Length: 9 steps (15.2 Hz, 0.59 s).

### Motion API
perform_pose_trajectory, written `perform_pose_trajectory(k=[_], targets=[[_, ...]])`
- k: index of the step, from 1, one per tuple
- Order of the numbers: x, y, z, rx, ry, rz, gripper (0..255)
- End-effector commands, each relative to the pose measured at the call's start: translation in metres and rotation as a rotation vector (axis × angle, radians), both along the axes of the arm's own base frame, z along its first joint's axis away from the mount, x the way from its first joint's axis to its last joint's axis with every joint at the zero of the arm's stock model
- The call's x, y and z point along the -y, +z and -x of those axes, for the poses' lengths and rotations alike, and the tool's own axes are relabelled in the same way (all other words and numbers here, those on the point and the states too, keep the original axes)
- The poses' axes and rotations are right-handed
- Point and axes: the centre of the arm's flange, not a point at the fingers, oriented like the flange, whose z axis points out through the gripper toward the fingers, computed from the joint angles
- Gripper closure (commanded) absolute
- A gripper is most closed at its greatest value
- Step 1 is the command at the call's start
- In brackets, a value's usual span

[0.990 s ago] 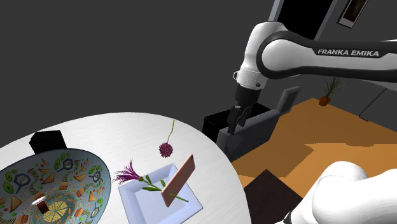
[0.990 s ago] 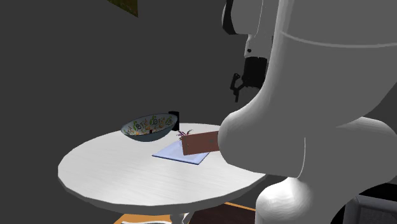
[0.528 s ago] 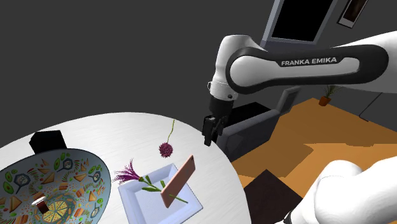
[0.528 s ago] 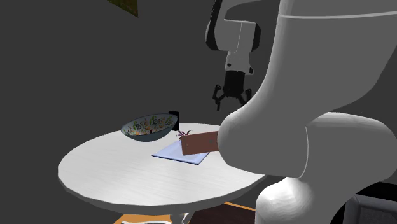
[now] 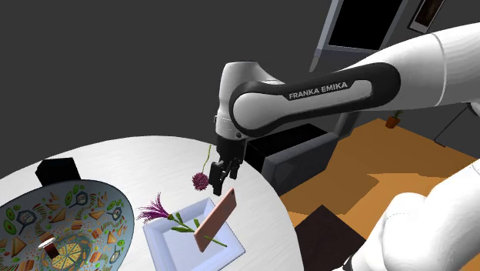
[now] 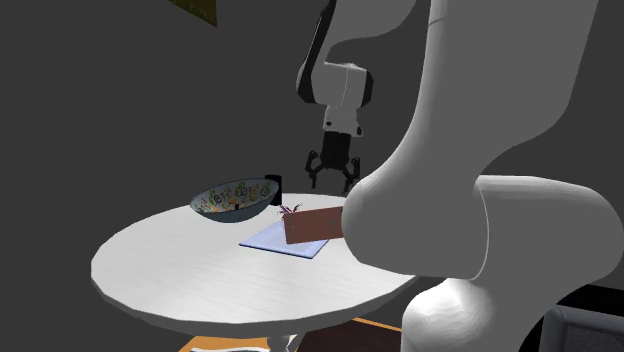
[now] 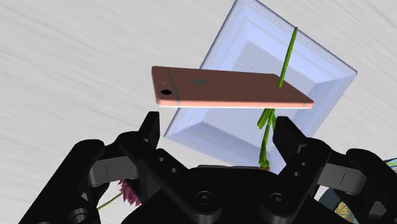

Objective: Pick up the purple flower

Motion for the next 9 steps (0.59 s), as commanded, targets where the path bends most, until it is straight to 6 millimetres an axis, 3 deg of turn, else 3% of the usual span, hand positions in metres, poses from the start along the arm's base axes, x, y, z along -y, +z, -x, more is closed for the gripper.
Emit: perform_pose_trajectory(k=[1, 9], targets=[[-0.022, -0.012, -0.008, -0.005, 0.028, -0.003, 0], [-0.117, -0.058, -0.029, -0.024, 0.136, -0.014, 0]])
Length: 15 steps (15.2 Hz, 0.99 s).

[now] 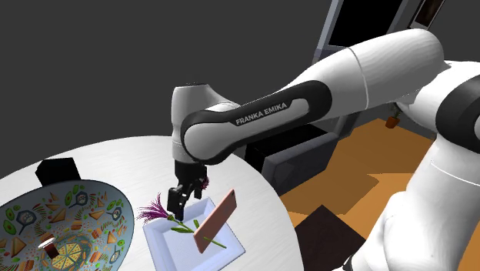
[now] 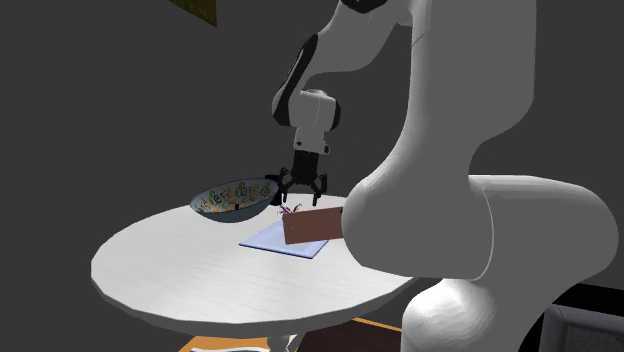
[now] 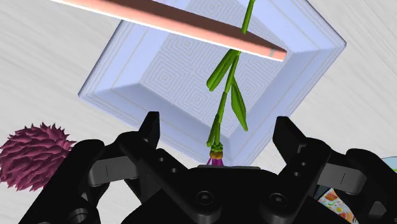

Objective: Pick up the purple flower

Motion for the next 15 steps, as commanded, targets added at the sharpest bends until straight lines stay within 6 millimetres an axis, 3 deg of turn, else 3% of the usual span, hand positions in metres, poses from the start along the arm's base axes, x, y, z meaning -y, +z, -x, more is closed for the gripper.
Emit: perform_pose_trajectory(k=[1, 9, 11, 12, 15], targets=[[-0.025, -0.009, -0.002, -0.006, 0.027, -0.003, 0], [-0.028, -0.051, -0.002, -0.006, 0.03, -0.003, 0], [-0.028, -0.051, -0.002, -0.006, 0.03, -0.003, 0], [-0.027, -0.051, -0.003, -0.006, 0.03, -0.003, 255], [-0.028, -0.051, -0.003, -0.006, 0.03, -0.003, 255]])
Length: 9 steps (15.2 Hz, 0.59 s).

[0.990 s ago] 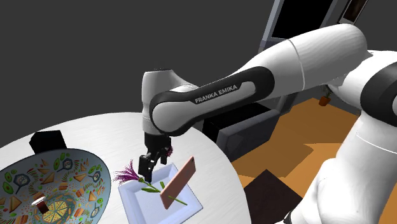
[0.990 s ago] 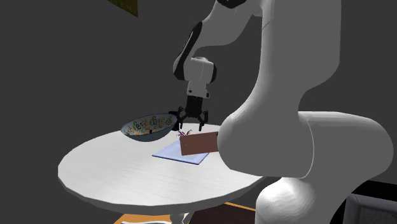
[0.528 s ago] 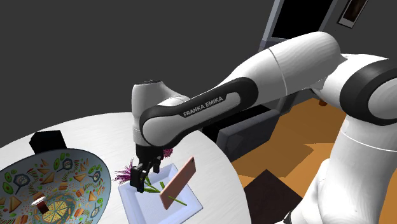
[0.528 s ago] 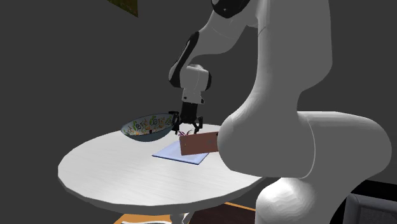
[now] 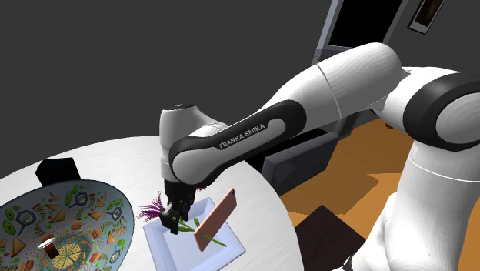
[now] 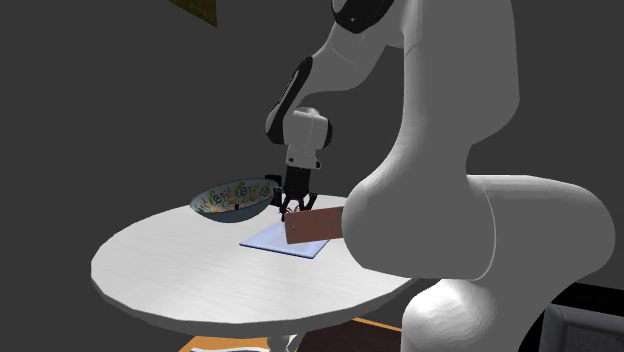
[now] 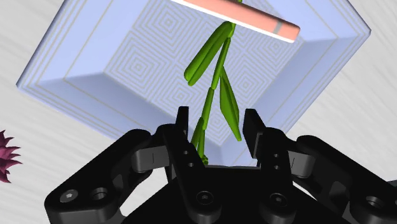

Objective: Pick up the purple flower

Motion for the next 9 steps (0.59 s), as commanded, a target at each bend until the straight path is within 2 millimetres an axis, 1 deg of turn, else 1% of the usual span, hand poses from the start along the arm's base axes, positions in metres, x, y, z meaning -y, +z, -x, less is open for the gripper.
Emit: perform_pose_trajectory(k=[1, 6, 9], targets=[[0.0, -0.001, 0.0, -0.002, -0.001, 0.001, 255], [0.0, -0.001, 0.0, -0.001, -0.001, 0.001, 255], [0.0, 0.015, 0.0, -0.001, -0.001, 0.001, 255]])
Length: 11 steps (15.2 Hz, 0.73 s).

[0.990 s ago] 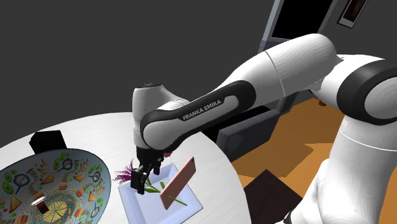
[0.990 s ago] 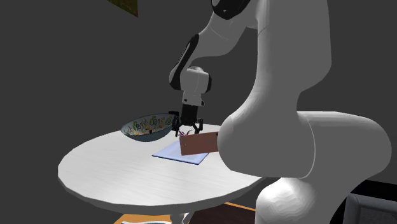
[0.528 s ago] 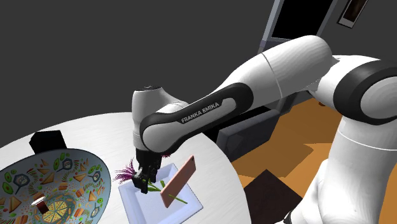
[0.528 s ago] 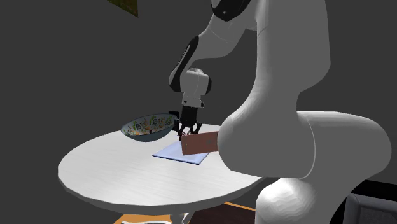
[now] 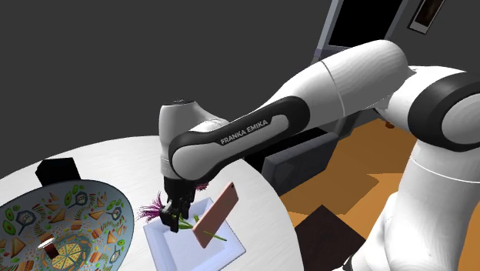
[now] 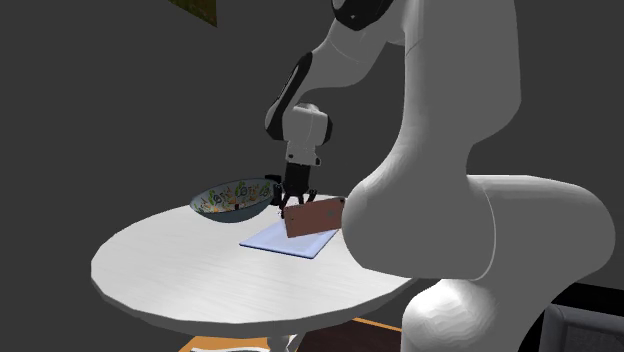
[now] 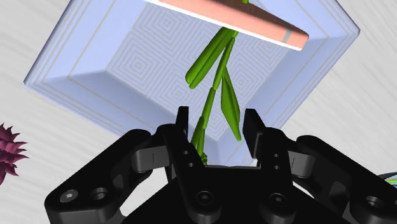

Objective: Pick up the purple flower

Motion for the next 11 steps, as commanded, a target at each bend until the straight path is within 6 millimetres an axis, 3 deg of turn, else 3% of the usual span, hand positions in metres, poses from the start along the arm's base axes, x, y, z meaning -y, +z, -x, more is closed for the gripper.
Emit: perform_pose_trajectory(k=[1, 11], targets=[[0.001, 0.009, -0.001, 0.0, 0.0, 0.0, 255], [0.001, 0.062, -0.001, 0.0, 0.0, 0.0, 255]])
